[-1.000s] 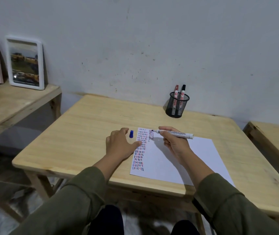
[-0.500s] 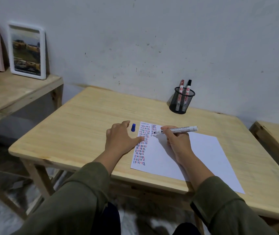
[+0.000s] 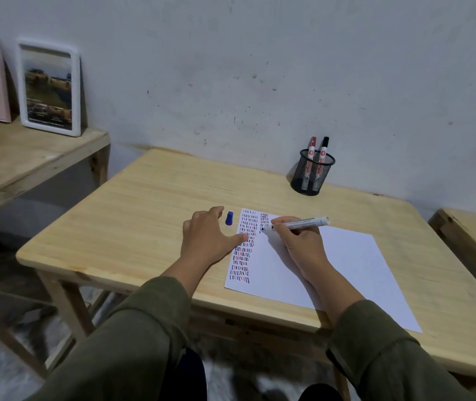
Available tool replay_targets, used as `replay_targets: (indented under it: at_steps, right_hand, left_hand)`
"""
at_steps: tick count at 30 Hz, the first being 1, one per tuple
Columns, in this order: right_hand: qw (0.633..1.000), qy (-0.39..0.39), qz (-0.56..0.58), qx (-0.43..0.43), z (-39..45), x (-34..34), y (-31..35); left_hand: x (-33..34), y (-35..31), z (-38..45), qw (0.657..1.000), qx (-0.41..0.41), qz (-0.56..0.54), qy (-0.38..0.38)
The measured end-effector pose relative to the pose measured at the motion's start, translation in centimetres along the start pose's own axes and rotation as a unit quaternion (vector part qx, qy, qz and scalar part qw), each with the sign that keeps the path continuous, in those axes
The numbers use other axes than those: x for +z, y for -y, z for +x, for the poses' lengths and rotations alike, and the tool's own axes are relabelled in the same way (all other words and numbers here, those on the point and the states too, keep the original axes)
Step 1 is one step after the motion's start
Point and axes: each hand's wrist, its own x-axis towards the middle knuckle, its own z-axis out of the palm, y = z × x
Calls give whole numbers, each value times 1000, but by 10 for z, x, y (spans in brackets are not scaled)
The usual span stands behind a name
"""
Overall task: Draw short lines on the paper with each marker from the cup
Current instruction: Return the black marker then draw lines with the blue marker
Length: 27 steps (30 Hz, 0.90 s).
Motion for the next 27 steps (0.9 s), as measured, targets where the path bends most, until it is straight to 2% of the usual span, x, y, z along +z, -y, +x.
replay_targets:
  at_steps: [15,27]
  right_hand:
    - [998,-5,-56,-13,3,1,-3]
    - [1000,-9,-11,-2,-1,-1,0]
  left_hand:
    - [1,0,1,1000,-6,-6,2]
    - [-4,-2,-3,1000,3,-12,2]
